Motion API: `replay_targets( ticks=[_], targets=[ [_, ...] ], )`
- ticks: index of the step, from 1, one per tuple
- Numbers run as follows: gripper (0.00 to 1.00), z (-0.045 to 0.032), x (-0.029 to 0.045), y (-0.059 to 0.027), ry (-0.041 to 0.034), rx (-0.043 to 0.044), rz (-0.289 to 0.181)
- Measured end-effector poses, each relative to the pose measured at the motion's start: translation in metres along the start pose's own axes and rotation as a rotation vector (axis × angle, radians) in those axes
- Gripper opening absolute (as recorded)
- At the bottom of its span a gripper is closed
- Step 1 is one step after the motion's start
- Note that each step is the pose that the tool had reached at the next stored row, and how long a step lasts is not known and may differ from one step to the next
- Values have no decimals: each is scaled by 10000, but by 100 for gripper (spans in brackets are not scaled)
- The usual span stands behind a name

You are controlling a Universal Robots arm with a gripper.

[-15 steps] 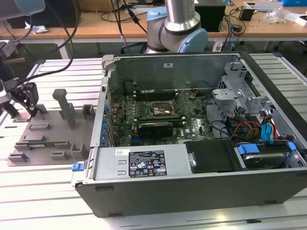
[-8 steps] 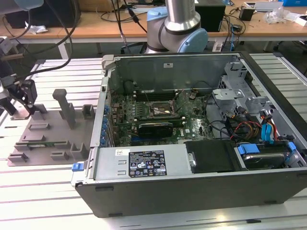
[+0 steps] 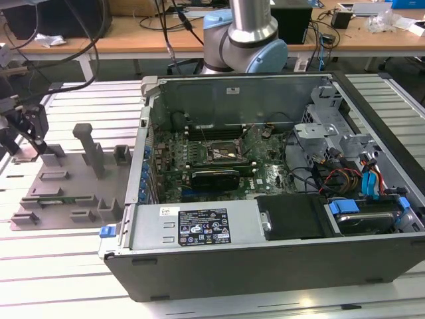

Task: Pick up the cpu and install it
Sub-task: 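Pick up the cpu and move it towards the insertion slot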

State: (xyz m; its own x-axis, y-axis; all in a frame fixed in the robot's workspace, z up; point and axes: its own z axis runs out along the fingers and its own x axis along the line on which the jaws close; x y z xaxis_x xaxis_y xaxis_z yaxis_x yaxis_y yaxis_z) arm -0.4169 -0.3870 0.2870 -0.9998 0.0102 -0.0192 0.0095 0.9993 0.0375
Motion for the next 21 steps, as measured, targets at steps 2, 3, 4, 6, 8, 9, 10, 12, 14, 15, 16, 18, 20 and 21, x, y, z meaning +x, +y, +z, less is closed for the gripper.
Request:
replay_targets(
  ticks=[2,3,4,6,8,9,10,12,14,15,16,18,20,21],
  targets=[
    [55,-61,-1,2,0,0,-1],
    [55,-76,-2,3,-1,0,0],
    [55,-112,-2,4,-1,0,-1],
    [55,-196,-4,7,-2,0,-1],
    [55,-232,-5,9,-4,-1,-2],
    [55,-249,-5,10,-4,1,-2],
    [55,-266,-6,10,-4,1,-1],
    [55,-313,-6,13,-5,0,-1],
    [55,-365,-7,14,-7,-1,-1],
    [55,-388,-8,15,-7,0,-1],
    [55,-426,-9,17,-9,0,-1],
    [55,-461,-9,18,-10,0,-1],
    [55,-504,-10,20,-12,-1,-2],
    [55,-531,-11,21,-11,0,-1]
  ],
)
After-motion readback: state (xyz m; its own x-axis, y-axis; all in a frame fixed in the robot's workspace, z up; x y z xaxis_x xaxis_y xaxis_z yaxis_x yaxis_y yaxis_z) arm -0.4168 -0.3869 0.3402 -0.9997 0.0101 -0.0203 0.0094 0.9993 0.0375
